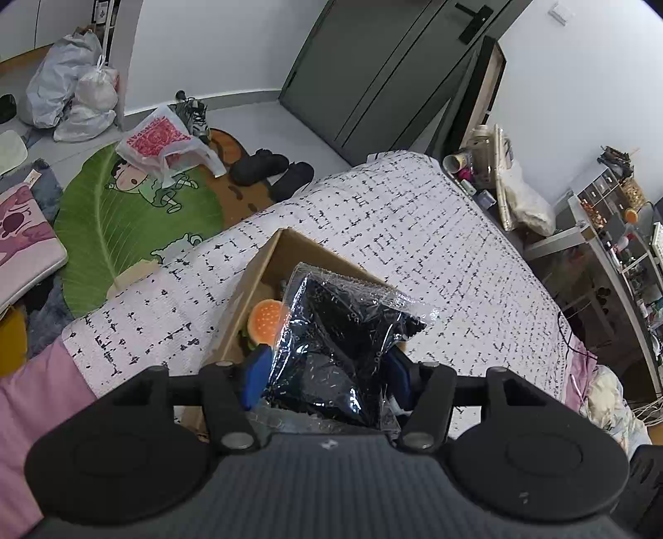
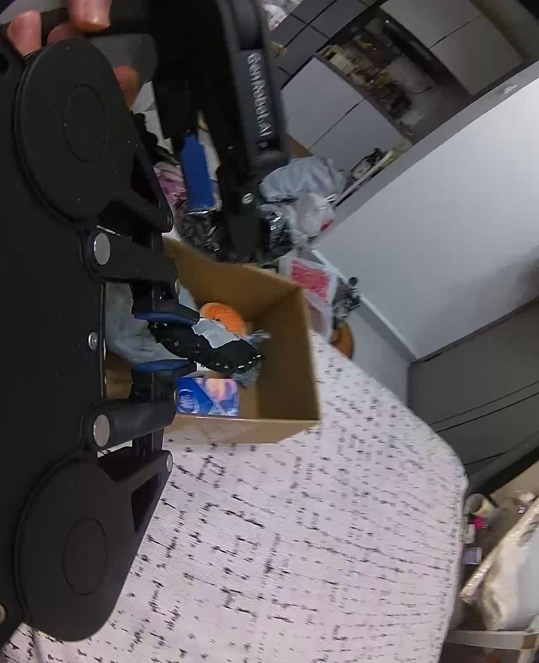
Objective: Organize soft objects
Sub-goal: 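Carry both items over the box and release them inside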
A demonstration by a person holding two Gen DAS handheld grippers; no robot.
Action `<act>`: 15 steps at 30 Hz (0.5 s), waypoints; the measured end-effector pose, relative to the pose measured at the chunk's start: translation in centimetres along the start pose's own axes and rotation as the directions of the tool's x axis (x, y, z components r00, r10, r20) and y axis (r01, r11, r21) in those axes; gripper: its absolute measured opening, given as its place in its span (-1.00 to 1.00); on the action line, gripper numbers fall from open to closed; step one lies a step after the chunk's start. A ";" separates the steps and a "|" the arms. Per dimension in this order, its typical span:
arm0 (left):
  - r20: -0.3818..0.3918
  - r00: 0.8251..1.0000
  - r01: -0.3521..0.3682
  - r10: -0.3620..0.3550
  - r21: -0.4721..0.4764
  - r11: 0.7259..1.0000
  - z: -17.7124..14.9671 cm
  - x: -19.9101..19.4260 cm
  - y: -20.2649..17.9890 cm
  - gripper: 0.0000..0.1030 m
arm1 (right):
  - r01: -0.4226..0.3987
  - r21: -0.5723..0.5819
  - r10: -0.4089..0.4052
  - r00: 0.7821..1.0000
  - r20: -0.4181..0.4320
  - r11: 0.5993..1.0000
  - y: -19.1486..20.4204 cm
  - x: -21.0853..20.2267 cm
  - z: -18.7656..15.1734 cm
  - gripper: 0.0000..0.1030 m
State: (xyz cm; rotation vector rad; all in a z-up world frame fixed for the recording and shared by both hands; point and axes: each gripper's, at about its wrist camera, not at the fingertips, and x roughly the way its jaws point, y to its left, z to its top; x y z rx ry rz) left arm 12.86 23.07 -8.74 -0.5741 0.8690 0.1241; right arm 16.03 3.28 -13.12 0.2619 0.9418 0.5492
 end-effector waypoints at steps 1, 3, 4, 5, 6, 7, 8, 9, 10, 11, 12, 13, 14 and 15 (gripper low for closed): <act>-0.003 1.000 -0.002 0.002 -0.001 1.000 0.0 0.2 0.1 0.12 | -0.002 0.009 0.002 1.000 -0.014 1.000 -0.3 0.3 -0.1 -0.53; -0.010 1.000 -0.005 0.004 -0.005 1.000 0.1 0.5 0.3 0.12 | 0.008 0.033 -0.007 1.000 -0.026 0.999 -0.8 0.5 -0.1 -0.25; -0.013 1.000 -0.006 0.006 -0.007 1.000 0.1 0.7 0.3 0.12 | 0.013 0.044 -0.012 1.000 -0.022 0.999 -1.0 0.4 -0.1 -0.15; -0.016 1.000 -0.007 0.007 -0.009 1.000 0.2 0.9 0.4 0.12 | 0.010 0.050 -0.009 1.000 -0.019 0.999 -1.3 0.2 0.0 -0.12; -0.019 1.000 -0.009 0.009 -0.011 1.000 0.2 1.0 0.4 0.12 | 0.005 0.057 -0.004 1.000 -0.017 0.998 -1.6 0.0 0.2 -0.11; -0.023 1.000 -0.009 0.009 -0.012 1.000 0.3 1.2 0.4 0.12 | -0.001 0.065 0.002 1.000 -0.013 0.998 -1.9 -0.2 0.4 -0.10; -0.026 1.000 -0.008 0.008 -0.012 1.000 0.3 1.4 0.4 0.12 | -0.006 0.072 0.007 1.000 -0.009 0.997 -2.1 -0.4 0.6 -0.09; -0.028 1.000 -0.009 0.008 -0.012 1.000 0.3 1.5 0.3 0.12 | -0.008 0.078 0.008 1.000 -0.004 0.997 -2.4 -0.5 0.7 -0.09; -0.032 0.999 -0.010 0.009 -0.012 1.000 0.3 1.7 0.2 0.12 | -0.007 0.084 0.007 1.000 0.000 0.996 -2.7 -0.7 0.8 -0.07; -0.035 0.999 -0.009 0.008 -0.010 1.000 0.3 1.9 0.1 0.12 | -0.006 0.088 0.006 1.000 0.002 0.996 -2.9 -0.7 0.9 -0.06; -0.037 0.999 -0.009 0.009 -0.010 1.000 0.4 2.1 0.0 0.12 | -0.006 0.094 0.006 1.000 0.005 0.996 -3.2 -0.9 1.0 -0.05; -0.039 0.999 -0.010 0.010 -0.009 1.000 0.4 2.2 -0.1 0.12 | -0.007 0.102 0.006 1.000 0.007 0.995 -3.6 -1.0 1.2 -0.05; -0.040 0.999 -0.011 0.011 -0.010 1.000 0.5 2.3 -0.2 0.12 | -0.006 0.108 0.005 1.000 0.008 0.994 -3.9 -1.1 1.2 -0.05; -0.042 0.999 -0.012 0.011 -0.010 1.000 0.6 2.4 -0.3 0.12 | -0.004 0.113 0.003 1.000 0.009 0.994 -4.2 -1.2 1.3 -0.05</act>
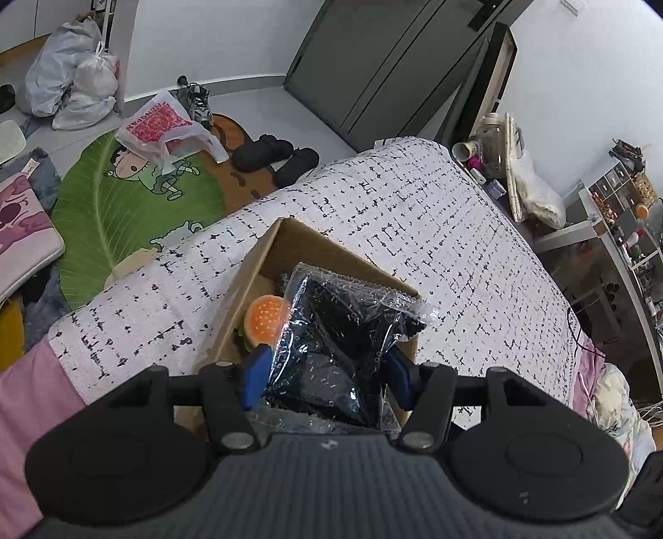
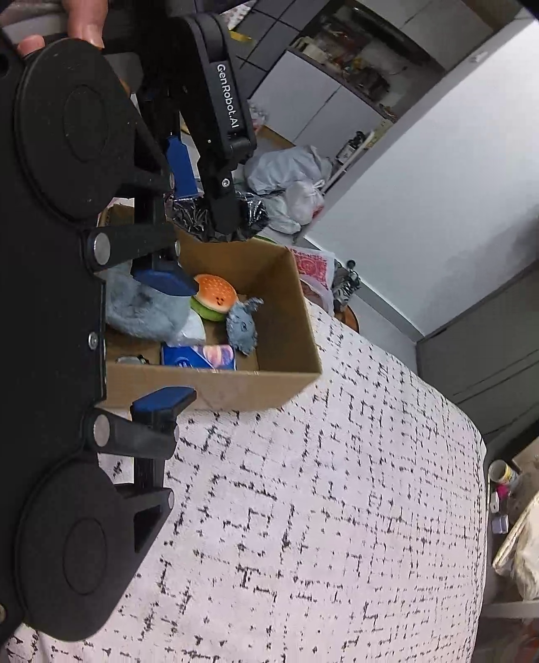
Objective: Organize soft objects
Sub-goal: 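Carry both items over the box and release them inside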
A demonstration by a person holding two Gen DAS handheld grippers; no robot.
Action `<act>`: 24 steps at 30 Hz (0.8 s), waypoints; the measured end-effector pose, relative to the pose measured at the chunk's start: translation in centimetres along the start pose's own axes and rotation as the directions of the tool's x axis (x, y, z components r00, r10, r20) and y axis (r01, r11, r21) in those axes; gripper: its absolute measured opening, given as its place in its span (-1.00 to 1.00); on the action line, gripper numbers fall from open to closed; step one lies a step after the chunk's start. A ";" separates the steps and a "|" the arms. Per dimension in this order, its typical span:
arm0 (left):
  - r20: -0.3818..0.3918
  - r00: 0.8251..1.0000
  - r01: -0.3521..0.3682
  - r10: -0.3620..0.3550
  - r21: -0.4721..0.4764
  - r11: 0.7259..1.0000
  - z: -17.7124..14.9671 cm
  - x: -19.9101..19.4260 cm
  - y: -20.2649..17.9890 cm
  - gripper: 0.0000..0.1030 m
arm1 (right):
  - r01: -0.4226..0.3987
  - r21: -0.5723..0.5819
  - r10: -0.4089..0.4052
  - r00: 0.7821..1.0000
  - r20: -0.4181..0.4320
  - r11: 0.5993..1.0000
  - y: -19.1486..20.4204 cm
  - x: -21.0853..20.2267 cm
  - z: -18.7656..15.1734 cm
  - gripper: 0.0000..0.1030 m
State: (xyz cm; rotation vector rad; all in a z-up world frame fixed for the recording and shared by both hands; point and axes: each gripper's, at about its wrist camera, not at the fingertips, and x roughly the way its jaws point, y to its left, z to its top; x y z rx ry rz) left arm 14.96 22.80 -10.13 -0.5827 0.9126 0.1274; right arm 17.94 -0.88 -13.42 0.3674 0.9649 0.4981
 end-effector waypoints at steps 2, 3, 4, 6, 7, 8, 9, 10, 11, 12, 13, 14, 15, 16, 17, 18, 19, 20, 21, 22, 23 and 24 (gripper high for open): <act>0.000 1.000 -0.001 0.001 0.006 1.000 0.2 0.2 -0.4 0.12 | 0.000 0.008 0.000 1.000 0.003 1.000 -0.7 -0.1 0.3 -0.05; 0.001 1.000 -0.001 0.001 0.011 1.000 0.3 0.3 -0.5 0.12 | -0.001 0.012 0.001 1.000 0.004 1.000 -1.0 -0.3 0.3 -0.05; 0.000 1.000 -0.002 0.002 0.014 1.000 0.3 0.4 -0.7 0.12 | -0.001 0.017 0.001 1.000 0.005 1.000 -1.3 -0.3 0.4 -0.05; -0.005 1.000 -0.001 0.001 0.013 1.000 0.4 0.7 -1.0 0.12 | -0.001 0.026 0.001 1.000 0.004 1.000 -1.8 -0.4 0.6 -0.05; -0.009 1.000 -0.002 0.002 0.012 1.000 0.4 0.9 -1.2 0.12 | 0.000 0.027 -0.001 1.000 0.004 1.000 -1.9 -0.4 0.6 -0.05; -0.013 1.000 -0.003 0.003 0.011 1.000 0.4 1.1 -1.3 0.12 | 0.002 0.028 -0.002 1.000 0.004 1.000 -2.1 -0.5 0.7 -0.05; -0.017 1.000 -0.004 0.004 0.011 1.000 0.4 1.3 -1.4 0.12 | 0.003 0.029 -0.003 1.000 0.004 1.000 -2.2 -0.5 0.7 -0.05; -0.020 1.000 -0.002 0.003 0.014 1.000 0.5 1.4 -1.7 0.12 | 0.003 0.031 -0.003 1.000 0.004 1.000 -2.4 -0.6 0.7 -0.05; -0.021 1.000 -0.001 0.002 0.016 1.000 0.5 1.6 -1.9 0.12 | 0.004 0.035 -0.005 1.000 0.005 0.999 -2.6 -0.8 0.8 -0.05; -0.021 1.000 0.000 0.001 0.018 1.000 0.5 1.6 -2.2 0.12 | 0.006 0.039 -0.006 1.000 0.007 0.999 -2.8 -0.9 0.8 -0.05; -0.020 1.000 0.003 -0.003 0.021 1.000 0.6 1.7 -2.5 0.13 | 0.007 0.044 -0.007 1.000 0.009 0.999 -3.1 -1.0 0.9 -0.05; -0.017 1.000 0.006 -0.005 0.021 1.000 0.7 1.7 -2.8 0.14 | 0.009 0.048 -0.009 1.000 0.012 0.999 -3.3 -1.2 0.9 -0.05; -0.012 1.000 0.014 -0.013 0.016 1.000 0.7 1.7 -3.0 0.20 | 0.011 0.051 -0.012 1.000 0.014 0.999 -3.5 -1.4 1.0 -0.05; -0.007 1.000 0.030 -0.030 0.004 1.000 0.8 1.6 -3.2 0.26 | 0.012 0.054 -0.013 1.000 0.018 0.998 -3.8 -1.6 1.0 -0.05; -0.007 0.999 0.042 -0.042 -0.008 0.999 0.9 1.6 -3.3 0.30 | 0.012 0.056 -0.014 1.000 0.022 0.998 -3.9 -1.9 1.1 -0.05; -0.006 0.998 0.056 -0.056 -0.016 0.998 1.0 1.4 -3.4 0.39 | 0.012 0.059 -0.014 1.000 0.027 0.998 -4.1 -2.1 1.1 -0.05; -0.002 0.998 0.062 -0.062 -0.016 0.998 1.0 1.3 -3.7 0.45 | 0.013 0.062 -0.014 0.999 0.030 0.998 -4.3 -2.3 1.2 -0.05; 0.005 0.998 0.062 -0.062 -0.008 0.998 1.0 1.1 -4.0 0.48 | 0.012 0.066 -0.014 0.999 0.034 0.998 -4.5 -2.5 1.2 -0.05; 0.014 0.998 0.055 -0.055 0.002 0.998 1.0 0.9 -4.3 0.50 | 0.010 0.068 -0.013 0.999 0.037 0.998 -4.7 -2.7 1.2 -0.05; 0.024 0.999 0.045 -0.045 0.012 0.999 0.9 0.6 -4.6 0.51 | 0.009 0.071 -0.012 0.999 0.042 0.997 -4.8 -2.9 1.2 -0.05; 0.033 0.999 0.037 -0.038 0.020 0.999 0.9 0.3 -4.8 0.51 | 0.007 0.072 -0.011 0.999 0.046 0.997 -4.9 -3.2 1.1 -0.05; 0.037 0.999 0.034 -0.035 0.025 0.999 0.8 0.1 -4.9 0.52 | 0.005 0.073 -0.009 0.999 0.049 0.997 -4.9 -3.4 1.1 -0.05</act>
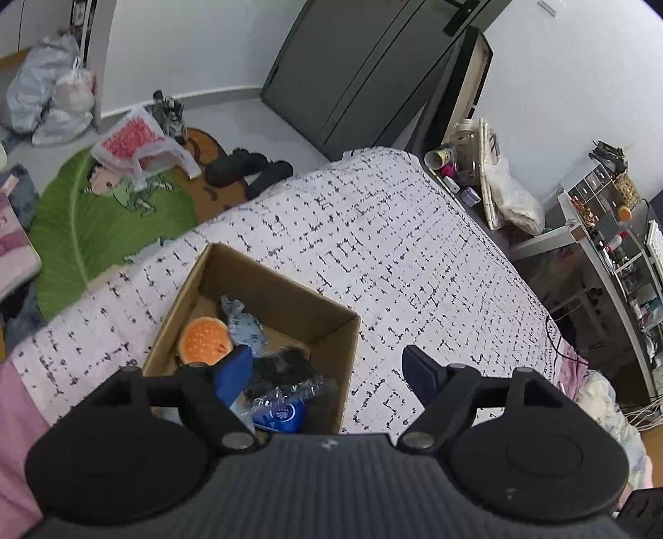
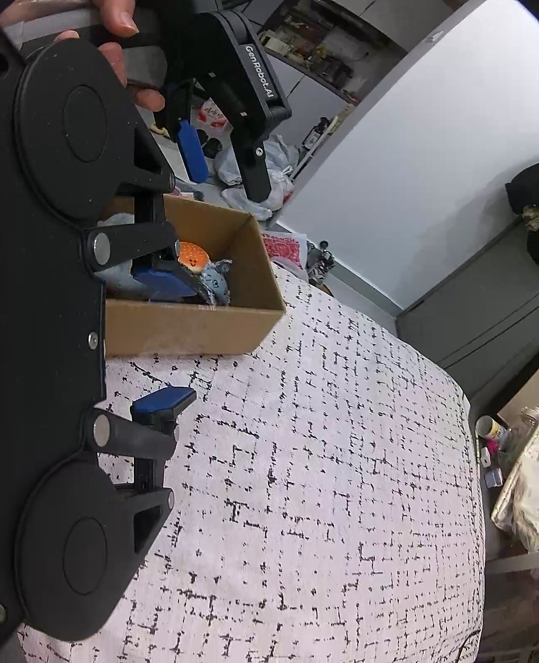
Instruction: Organize soft objects
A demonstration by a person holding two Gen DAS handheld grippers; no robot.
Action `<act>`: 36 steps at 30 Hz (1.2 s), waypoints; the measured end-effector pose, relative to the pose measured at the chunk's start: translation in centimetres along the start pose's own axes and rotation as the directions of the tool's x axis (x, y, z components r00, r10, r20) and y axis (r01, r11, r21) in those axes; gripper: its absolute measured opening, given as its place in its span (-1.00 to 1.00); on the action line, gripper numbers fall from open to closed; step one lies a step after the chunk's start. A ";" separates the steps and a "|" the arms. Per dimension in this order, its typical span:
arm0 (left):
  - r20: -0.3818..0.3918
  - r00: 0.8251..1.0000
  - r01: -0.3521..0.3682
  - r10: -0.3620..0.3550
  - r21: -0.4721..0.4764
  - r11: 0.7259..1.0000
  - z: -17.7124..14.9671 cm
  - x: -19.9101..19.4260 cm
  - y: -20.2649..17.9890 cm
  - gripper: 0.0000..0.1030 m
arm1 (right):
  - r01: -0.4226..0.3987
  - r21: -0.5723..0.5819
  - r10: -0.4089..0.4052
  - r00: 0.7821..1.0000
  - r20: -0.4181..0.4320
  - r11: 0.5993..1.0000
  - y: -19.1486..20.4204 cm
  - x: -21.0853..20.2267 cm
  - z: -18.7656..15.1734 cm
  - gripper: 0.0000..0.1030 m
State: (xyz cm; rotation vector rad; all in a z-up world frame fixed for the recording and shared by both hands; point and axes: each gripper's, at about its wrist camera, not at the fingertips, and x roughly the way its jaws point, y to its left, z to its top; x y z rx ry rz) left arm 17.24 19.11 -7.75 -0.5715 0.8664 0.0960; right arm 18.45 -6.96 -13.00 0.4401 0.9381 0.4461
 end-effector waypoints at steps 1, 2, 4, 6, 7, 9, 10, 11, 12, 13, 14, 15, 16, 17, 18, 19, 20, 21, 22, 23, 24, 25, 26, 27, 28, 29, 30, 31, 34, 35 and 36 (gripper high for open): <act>0.000 1.000 -0.005 0.005 0.005 1.000 -0.1 -0.3 -0.1 0.52 | -0.002 0.000 0.002 1.000 0.001 1.000 0.0 -0.2 0.0 -0.05; -0.002 1.000 -0.011 0.011 0.009 1.000 -0.2 -0.5 -0.2 0.52 | -0.004 0.000 0.004 1.000 0.002 1.000 -0.1 -0.4 0.0 -0.05; -0.002 1.000 -0.029 0.029 0.024 0.999 -0.5 -0.8 -0.3 0.52 | -0.008 -0.001 0.008 1.000 0.003 1.000 -0.2 -0.9 0.0 -0.04; 0.000 0.999 -0.047 0.047 0.042 0.998 -0.7 -1.3 -0.4 0.53 | -0.011 -0.004 0.011 1.000 0.007 1.000 -0.3 -1.5 -0.1 0.00; 0.000 0.998 -0.056 0.056 0.049 0.997 -0.9 -1.4 -0.5 0.53 | -0.015 -0.004 0.015 1.000 0.012 1.000 -0.4 -1.8 -0.2 0.03; -0.005 0.997 -0.074 0.075 0.060 0.995 -1.2 -1.7 -0.7 0.54 | -0.020 -0.004 0.020 1.000 0.020 1.000 -0.7 -2.4 -0.3 0.04; -0.008 0.997 -0.081 0.082 0.064 0.995 -1.3 -1.9 -0.7 0.54 | -0.023 -0.004 0.023 0.999 0.022 1.000 -0.8 -2.8 -0.4 0.05; -0.010 0.996 -0.087 0.088 0.068 0.994 -1.5 -2.1 -0.8 0.54 | -0.025 -0.005 0.025 0.999 0.025 1.000 -0.9 -3.1 -0.4 0.05; -0.010 0.995 -0.093 0.094 0.074 0.993 -1.7 -2.3 -1.0 0.55 | -0.027 -0.007 0.027 0.999 0.029 1.000 -1.0 -3.5 -0.5 0.06; -0.011 0.995 -0.098 0.099 0.081 0.992 -1.9 -2.6 -1.2 0.56 | -0.028 -0.007 0.028 0.999 0.032 1.000 -1.1 -3.9 -0.5 0.07; -0.009 0.995 -0.101 0.102 0.087 0.991 -2.2 -2.8 -1.4 0.58 | -0.030 -0.007 0.030 0.999 0.037 1.000 -1.2 -4.2 -0.6 0.10; -0.007 0.995 -0.103 0.104 0.091 0.990 -2.4 -3.1 -1.7 0.63 | -0.032 -0.008 0.033 0.999 0.041 0.999 -1.3 -4.6 -0.6 0.12; -0.002 0.994 -0.105 0.105 0.097 0.990 -2.6 -3.4 -1.9 0.65 | -0.035 -0.010 0.035 0.998 0.047 0.999 -1.5 -5.0 -0.6 0.16; 0.005 0.994 -0.108 0.108 0.104 0.989 -2.9 -3.7 -2.2 0.66 | -0.036 -0.012 0.037 0.998 0.052 0.999 -1.6 -5.4 -0.6 0.20; 0.009 0.994 -0.110 0.109 0.110 0.988 -3.2 -4.0 -2.5 0.68 | -0.038 -0.016 0.039 0.998 0.057 0.999 -1.7 -5.9 -0.7 0.22; 0.012 0.994 -0.110 0.110 0.117 0.987 -3.5 -4.3 -2.8 0.69 | -0.038 -0.019 0.040 0.997 0.061 0.999 -1.8 -6.3 -0.7 0.28; 0.015 0.994 -0.111 0.110 0.124 0.986 -3.9 -4.6 -3.1 0.69 | -0.039 -0.023 0.040 0.997 0.067 0.999 -1.9 -6.7 -0.8 0.34; 0.017 0.994 -0.111 0.110 0.130 0.985 -4.2 -4.9 -3.3 0.70 | -0.038 -0.029 0.040 0.997 0.072 0.999 -2.0 -7.2 -0.9 0.37; 0.020 0.994 -0.112 0.110 0.136 0.984 -4.5 -5.2 -3.5 0.71 | -0.038 -0.035 0.040 0.996 0.077 0.999 -2.2 -7.6 -0.9 0.43; 0.022 0.994 -0.112 0.109 0.141 0.984 -4.8 -5.4 -3.7 0.71 | -0.037 -0.038 0.040 0.996 0.082 0.999 -2.3 -8.0 -1.0 0.51; 0.024 0.994 -0.111 0.109 0.145 0.983 -5.2 -5.7 -3.8 0.71 | -0.037 -0.041 0.040 0.995 0.088 0.998 -2.5 -8.5 -1.0 0.55; 0.027 0.993 -0.115 0.112 0.149 0.982 -5.5 -6.0 -4.0 0.72 | -0.036 -0.043 0.040 0.995 0.093 0.998 -2.7 -8.8 -1.1 0.60; 0.028 0.993 -0.120 0.117 0.152 0.981 -5.8 -6.1 -4.2 0.72 | -0.034 -0.045 0.039 0.994 0.098 0.998 -3.0 -9.2 -1.1 0.64; 0.029 0.992 -0.126 0.123 0.155 0.980 -6.1 -6.3 -4.3 0.74 | -0.031 -0.046 0.035 0.994 0.101 0.998 -3.2 -9.5 -1.2 0.67; 0.029 0.992 -0.129 0.126 0.157 0.979 -6.4 -6.5 -4.4 0.78 | -0.026 -0.049 0.031 0.994 0.105 0.998 -3.4 -9.9 -1.3 0.70; 0.029 0.991 -0.131 0.127 0.158 0.979 -6.6 -6.7 -4.5 0.81 | -0.023 -0.054 0.028 0.994 0.109 0.998 -3.5 -10.2 -1.4 0.73; 0.031 0.991 -0.130 0.127 0.160 0.978 -6.8 -6.9 -4.7 0.83 | -0.020 -0.061 0.026 0.993 0.112 0.998 -3.7 -10.6 -1.5 0.75; 0.033 0.991 -0.131 0.127 0.163 0.978 -7.1 -7.1 -4.8 0.85 | -0.018 -0.065 0.025 0.993 0.114 0.998 -3.9 -10.8 -1.5 0.79; 0.036 0.991 -0.132 0.128 0.172 0.976 -7.7 -7.7 -5.2 0.87 | -0.012 -0.069 0.021 0.992 0.122 0.998 -4.4 -11.6 -1.7 0.85; 0.037 0.991 -0.133 0.128 0.175 0.976 -7.9 -7.9 -5.3 0.88 | -0.011 -0.070 0.019 0.992 0.124 0.997 -4.5 -11.9 -1.8 0.87; 0.038 0.991 -0.134 0.129 0.178 0.975 -8.1 -8.1 -5.4 0.90 | -0.010 -0.071 0.019 0.992 0.125 0.997 -4.6 -12.0 -1.8 0.88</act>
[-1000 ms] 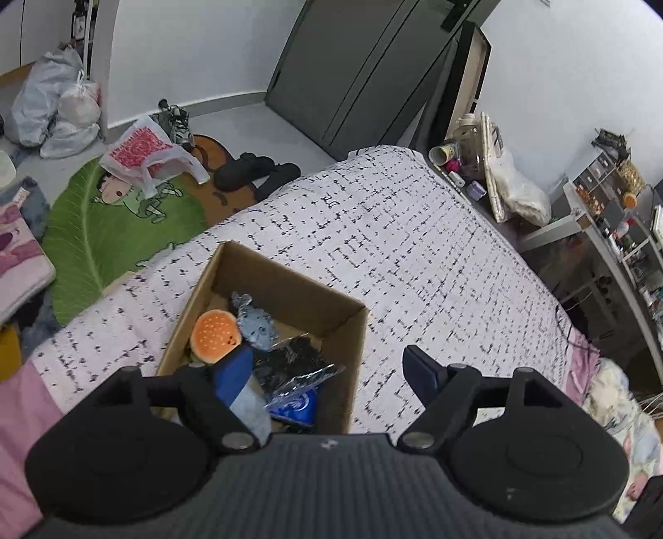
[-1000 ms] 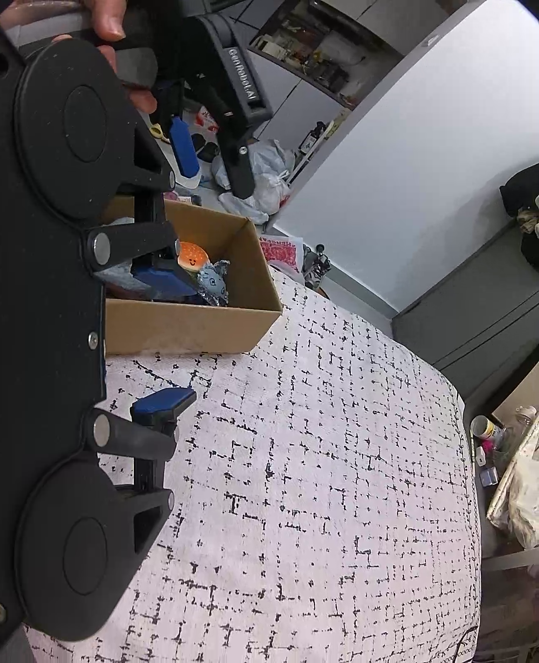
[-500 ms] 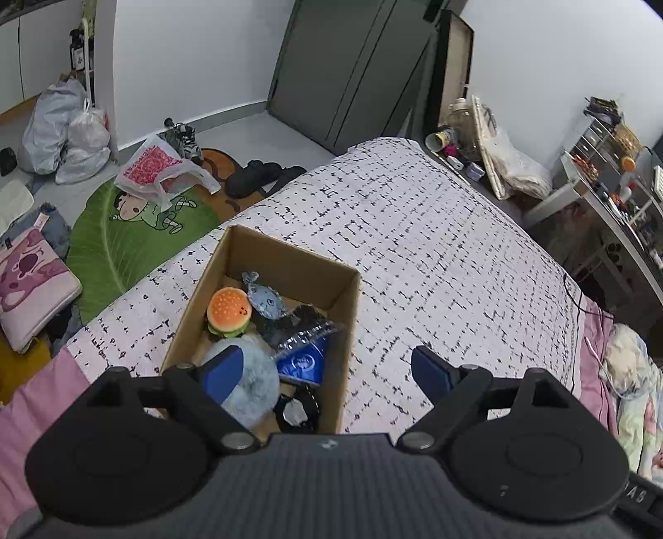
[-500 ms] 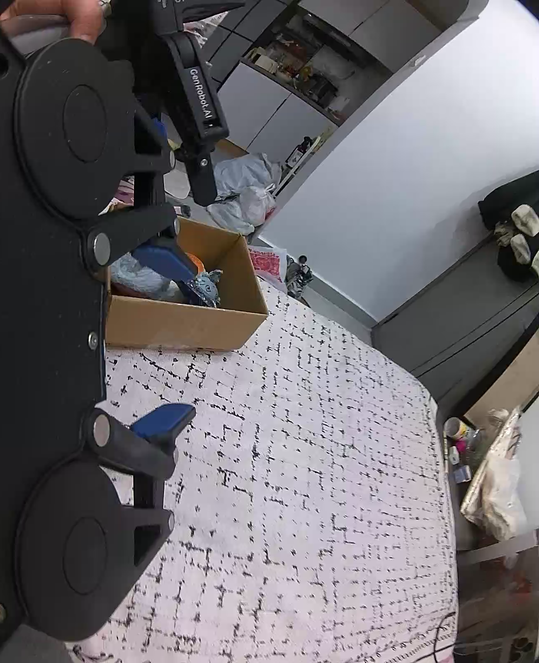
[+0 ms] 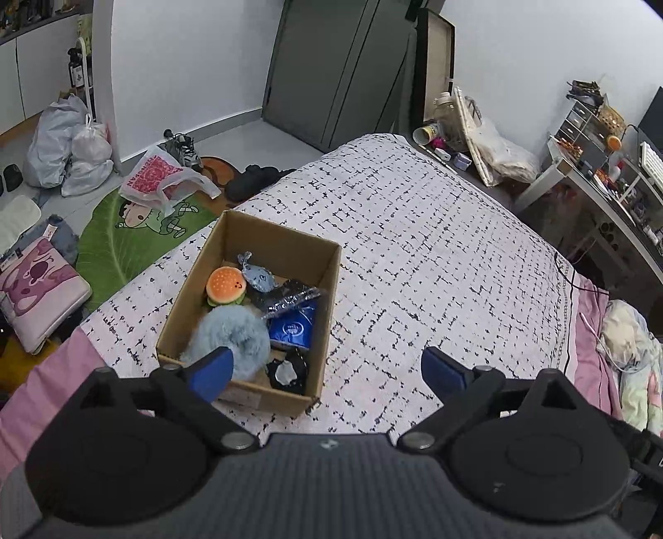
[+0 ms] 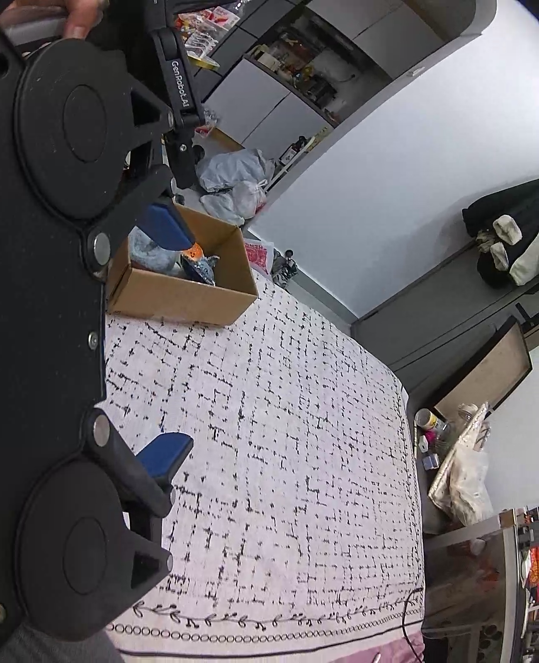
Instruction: Organize soft objects
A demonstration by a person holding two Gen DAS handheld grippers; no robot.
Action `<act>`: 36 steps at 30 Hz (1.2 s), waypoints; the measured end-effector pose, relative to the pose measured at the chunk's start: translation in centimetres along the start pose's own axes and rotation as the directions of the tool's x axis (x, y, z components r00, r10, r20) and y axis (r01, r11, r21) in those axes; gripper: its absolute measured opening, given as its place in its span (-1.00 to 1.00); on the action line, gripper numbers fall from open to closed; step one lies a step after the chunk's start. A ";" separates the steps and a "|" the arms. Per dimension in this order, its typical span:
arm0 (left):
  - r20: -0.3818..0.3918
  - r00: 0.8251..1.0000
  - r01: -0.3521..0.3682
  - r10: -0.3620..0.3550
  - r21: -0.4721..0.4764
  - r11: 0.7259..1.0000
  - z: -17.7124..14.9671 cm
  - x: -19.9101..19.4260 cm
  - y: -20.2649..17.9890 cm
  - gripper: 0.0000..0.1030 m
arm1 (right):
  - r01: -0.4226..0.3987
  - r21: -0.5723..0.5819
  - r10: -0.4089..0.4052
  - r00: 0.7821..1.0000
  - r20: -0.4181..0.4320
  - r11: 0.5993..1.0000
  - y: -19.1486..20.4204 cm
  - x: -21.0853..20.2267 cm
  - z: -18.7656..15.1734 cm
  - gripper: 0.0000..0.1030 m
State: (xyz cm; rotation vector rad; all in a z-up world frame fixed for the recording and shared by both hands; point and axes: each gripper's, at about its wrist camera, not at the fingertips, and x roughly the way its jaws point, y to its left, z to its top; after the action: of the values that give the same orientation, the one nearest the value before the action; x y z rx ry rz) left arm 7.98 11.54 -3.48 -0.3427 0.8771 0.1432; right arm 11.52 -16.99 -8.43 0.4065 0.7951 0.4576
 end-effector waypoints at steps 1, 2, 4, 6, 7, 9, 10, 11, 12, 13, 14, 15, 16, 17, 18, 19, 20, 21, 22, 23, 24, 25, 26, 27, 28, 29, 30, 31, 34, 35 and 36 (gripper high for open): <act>0.001 1.000 -0.001 0.001 0.005 1.000 -0.2 -0.2 -0.1 0.95 | 0.001 -0.002 -0.001 1.000 0.002 1.000 0.0 -0.2 0.0 0.91; 0.004 1.000 -0.003 0.003 0.010 1.000 -0.4 -0.6 -0.3 0.96 | 0.002 -0.006 -0.002 1.000 0.003 1.000 -0.1 -0.5 -0.1 0.97; 0.009 1.000 -0.003 0.003 0.022 1.000 -0.7 -1.1 -0.5 0.98 | 0.024 -0.039 -0.024 1.000 0.006 0.999 0.3 -1.2 -0.1 0.99; 0.013 1.000 -0.001 0.000 0.034 0.999 -0.9 -1.7 -0.6 0.99 | 0.025 -0.079 -0.024 1.000 0.012 0.997 0.7 -1.9 -0.2 0.99; 0.019 1.000 -0.003 0.003 0.036 0.999 -0.9 -2.0 -0.7 0.99 | 0.021 -0.087 -0.020 1.000 0.009 0.996 0.9 -2.2 -0.2 1.00; 0.029 1.000 -0.010 0.009 0.048 0.999 -1.0 -2.6 -1.0 0.99 | 0.014 -0.089 -0.014 1.000 0.002 0.996 0.9 -2.7 -0.1 1.00; 0.037 0.999 -0.015 0.012 0.057 0.998 -1.1 -3.0 -1.1 0.99 | 0.014 -0.088 -0.014 1.000 0.000 0.996 0.9 -2.9 -0.1 1.00; 0.047 0.999 -0.024 0.021 0.071 0.997 -1.1 -3.3 -1.3 0.99 | 0.019 -0.088 -0.019 1.000 0.000 0.996 0.9 -3.1 -0.2 1.00; 0.058 0.998 -0.033 0.028 0.083 0.996 -1.2 -3.6 -1.5 0.99 | 0.029 -0.089 -0.029 1.000 0.001 0.996 0.9 -3.4 -0.2 1.00; 0.066 0.997 -0.035 0.029 0.089 0.995 -1.3 -4.0 -1.5 0.99 | 0.040 -0.090 -0.040 0.999 0.002 0.995 0.9 -3.5 -0.3 1.00; 0.067 0.997 -0.030 0.024 0.086 0.996 -1.4 -4.3 -1.5 0.99 | 0.048 -0.092 -0.048 0.999 0.001 0.995 0.9 -3.7 -0.3 1.00; 0.063 0.998 -0.023 0.018 0.080 0.997 -1.5 -4.5 -1.5 0.99 | 0.049 -0.094 -0.049 0.999 -0.001 0.994 0.9 -3.8 -0.3 1.00; 0.068 0.998 -0.023 0.018 0.075 0.997 -1.6 -4.9 -1.5 0.99 | 0.047 -0.096 -0.047 0.999 -0.002 0.994 0.9 -4.0 -0.4 1.00; 0.080 0.997 -0.030 0.024 0.078 0.996 -1.7 -5.3 -1.5 0.99 | 0.044 -0.099 -0.044 0.999 -0.003 0.994 1.0 -4.2 -0.5 1.00; 0.088 0.996 -0.035 0.028 0.084 0.996 -1.9 -5.6 -1.6 0.99 | 0.041 -0.102 -0.041 0.999 -0.002 0.994 1.1 -4.4 -0.5 1.00; 0.093 0.995 -0.038 0.031 0.084 0.996 -2.1 -5.9 -1.6 0.99 | 0.035 -0.105 -0.036 0.999 0.000 0.994 1.1 -4.7 -0.5 1.00; 0.094 0.995 -0.036 0.029 0.079 0.996 -2.2 -6.2 -1.5 0.99 | 0.031 -0.106 -0.031 1.000 0.003 0.994 1.2 -4.9 -0.4 1.00; 0.092 0.995 -0.032 0.025 0.075 0.997 -2.3 -6.4 -1.5 0.99 | 0.030 -0.109 -0.029 1.000 0.006 0.994 1.4 -5.1 -0.4 1.00; 0.091 0.996 -0.029 0.022 0.070 0.997 -2.4 -6.6 -1.5 0.99 | 0.031 -0.112 -0.030 1.000 0.008 0.993 1.5 -5.3 -0.4 1.00; 0.091 0.996 -0.027 0.021 0.065 0.998 -2.6 -6.8 -1.5 0.99 | 0.031 -0.115 -0.030 1.000 0.008 0.993 1.7 -5.4 -0.5 1.00; 0.092 0.996 -0.028 0.022 0.064 0.998 -2.7 -7.0 -1.5 0.99 | 0.028 -0.119 -0.027 1.000 0.006 0.992 1.8 -5.5 -0.4 1.00; 0.093 0.995 -0.029 0.022 0.069 0.997 -2.8 -7.2 -1.5 0.99 | 0.020 -0.130 -0.020 1.000 0.001 0.991 2.0 -5.6 -0.5 1.00; 0.094 0.995 -0.029 0.022 0.076 0.997 -2.9 -7.3 -1.6 0.99 | 0.014 -0.141 -0.015 1.000 -0.004 0.990 2.3 -5.6 -0.6 1.00; 0.093 0.995 -0.027 0.020 0.081 0.996 -3.0 -7.5 -1.6 0.99 | 0.012 -0.149 -0.014 1.000 -0.007 0.989 2.5 -5.6 -0.7 1.00; 0.092 0.996 -0.023 0.016 0.084 0.996 -3.1 -7.6 -1.7 0.99 | 0.012 -0.153 -0.014 1.000 -0.009 0.988 2.7 -5.6 -0.8 1.00; 0.091 0.996 -0.022 0.014 0.086 0.996 -3.3 -7.7 -1.7 0.99 | 0.009 -0.156 -0.011 1.000 -0.011 0.988 2.9 -5.6 -0.9 1.00; 0.093 0.996 -0.023 0.014 0.092 0.996 -3.4 -7.9 -1.8 0.99 | 0.006 -0.159 -0.008 1.000 -0.015 0.987 3.0 -5.5 -1.0 1.00; 0.096 0.995 -0.025 0.016 0.100 0.995 -3.5 -8.0 -1.8 0.99 | 0.009 -0.163 -0.012 1.000 -0.018 0.987 3.2 -5.5 -1.0 1.00; 0.098 0.995 -0.034 0.022 0.125 0.992 -3.8 -8.1 -2.1 0.99 | 0.010 -0.185 -0.014 1.000 -0.020 0.983 3.7 -5.4 -1.3 1.00; 0.095 0.995 -0.033 0.021 0.124 0.992 -3.9 -8.0 -2.0 0.99 | 0.006 -0.188 -0.011 1.000 -0.023 0.982 3.8 -5.4 -1.4 1.00; 0.093 0.995 -0.032 0.021 0.122 0.992 -3.9 -8.0 -2.0 0.99 | 0.005 -0.188 -0.010 1.000 -0.025 0.982 3.9 -5.4 -1.5 1.00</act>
State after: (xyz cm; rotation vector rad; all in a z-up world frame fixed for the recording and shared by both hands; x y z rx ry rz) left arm 0.57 8.43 0.85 -0.2074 0.7959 0.1274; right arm 6.19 -16.40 -4.29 0.2221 0.7704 0.5271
